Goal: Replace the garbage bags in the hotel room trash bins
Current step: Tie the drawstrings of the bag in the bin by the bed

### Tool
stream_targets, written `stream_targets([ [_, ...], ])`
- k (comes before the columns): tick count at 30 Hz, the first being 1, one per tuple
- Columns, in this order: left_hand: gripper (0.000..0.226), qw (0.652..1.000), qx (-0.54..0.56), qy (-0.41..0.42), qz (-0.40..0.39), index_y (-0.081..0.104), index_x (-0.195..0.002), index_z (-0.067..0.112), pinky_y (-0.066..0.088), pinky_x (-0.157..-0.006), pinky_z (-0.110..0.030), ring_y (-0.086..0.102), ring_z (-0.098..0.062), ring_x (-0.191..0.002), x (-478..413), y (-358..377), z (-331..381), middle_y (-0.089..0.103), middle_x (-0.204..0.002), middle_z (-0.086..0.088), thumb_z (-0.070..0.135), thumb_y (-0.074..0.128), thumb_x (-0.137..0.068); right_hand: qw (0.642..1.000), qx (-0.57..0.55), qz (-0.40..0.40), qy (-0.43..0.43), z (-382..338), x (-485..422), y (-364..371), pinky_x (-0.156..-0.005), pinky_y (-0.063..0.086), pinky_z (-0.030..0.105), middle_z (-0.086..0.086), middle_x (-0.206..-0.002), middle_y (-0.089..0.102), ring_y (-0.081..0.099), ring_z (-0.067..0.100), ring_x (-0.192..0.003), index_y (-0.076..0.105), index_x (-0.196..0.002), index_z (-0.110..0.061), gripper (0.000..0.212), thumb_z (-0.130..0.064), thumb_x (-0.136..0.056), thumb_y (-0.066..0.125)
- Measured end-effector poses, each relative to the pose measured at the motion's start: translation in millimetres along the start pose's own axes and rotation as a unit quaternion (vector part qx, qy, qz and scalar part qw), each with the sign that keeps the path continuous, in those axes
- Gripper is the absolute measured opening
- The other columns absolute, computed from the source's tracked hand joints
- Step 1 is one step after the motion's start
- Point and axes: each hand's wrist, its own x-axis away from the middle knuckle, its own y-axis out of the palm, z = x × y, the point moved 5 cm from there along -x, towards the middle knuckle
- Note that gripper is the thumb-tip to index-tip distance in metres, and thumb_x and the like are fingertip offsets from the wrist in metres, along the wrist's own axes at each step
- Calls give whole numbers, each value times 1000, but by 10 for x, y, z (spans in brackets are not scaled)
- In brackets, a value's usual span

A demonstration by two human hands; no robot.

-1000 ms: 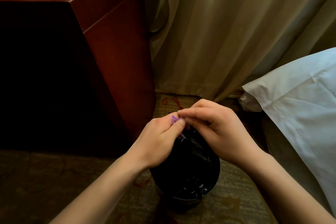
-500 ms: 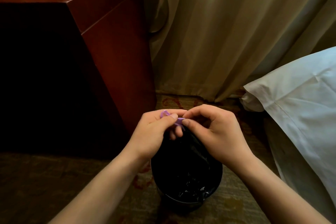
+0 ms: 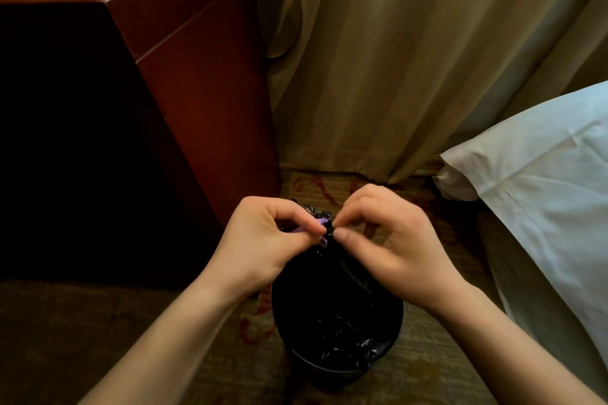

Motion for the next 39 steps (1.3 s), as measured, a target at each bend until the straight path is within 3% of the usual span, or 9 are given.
stream_targets([
  [2,10,973,-149,178,10,78,-81,12,53,-73,-29,71,-12,-80,38,39,122,76,-83,3,4,72,-84,999,-3,2,53,78,-29,-20,-85,52,33,-15,-105,68,61,8,-104,72,-110,-24,20,-23,-92,64],
  [4,14,902,-263,343,16,76,-86,6,53,-78,-39,71,-21,-85,130,163,198,75,-92,-3,3,63,-91,992,-10,-51,113,155,-44,55,-98,49,34,-17,-118,68,57,1,-115,66,-126,-29,30,-29,-98,56],
  [7,11,864,-284,411,62,75,-88,-5,53,-78,-44,70,-30,-85,223,267,211,73,-94,-16,-1,65,-91,967,-106,-134,186,171,-36,194,-103,47,40,-14,-120,71,61,2,-115,68,-124,-31,31,-33,-104,46],
  [10,9,876,-285,373,110,75,-92,-6,55,-74,-39,68,-30,-88,242,241,157,70,-98,-19,0,69,-90,941,-217,-122,230,119,-41,194,-98,52,47,-5,-106,76,69,11,-105,76,-109,-27,28,-26,-104,48],
  [16,6,873,-286,376,123,76,-88,-3,53,-70,-40,68,-26,-81,231,194,121,72,-89,-12,3,73,-87,916,-275,-24,290,207,13,170,-86,60,39,-1,-89,79,75,13,-88,80,-97,-19,13,-14,-86,75],
  [24,10,851,-328,388,132,77,-89,-1,54,-71,-42,71,-24,-74,206,59,25,75,-86,-9,9,75,-88,933,-246,104,243,221,48,82,-71,58,23,-1,-81,78,75,12,-80,79,-89,-14,13,-6,-78,81],
  [27,10,850,-337,382,136,76,-86,1,53,-67,-42,67,-25,-68,228,-8,28,72,-80,-7,11,74,-88,918,-256,143,267,330,50,3,-65,56,17,3,-78,78,75,12,-74,79,-85,-11,13,-2,-77,81],
  [34,24,890,-392,230,-32,73,-81,19,52,-56,-28,62,-13,-58,308,-7,-810,68,-71,8,32,56,-92,891,-133,133,414,1172,367,-18,-65,52,25,5,-71,75,71,19,-70,78,-76,-14,14,-2,-71,85],
  [39,11,895,-421,109,-98,70,-73,25,54,-55,-27,64,-11,-62,286,-144,-1229,65,-68,11,27,71,-84,859,-61,168,480,1614,618,-177,-73,56,35,3,-70,74,72,22,-75,76,-71,-18,17,-5,-68,87],
])
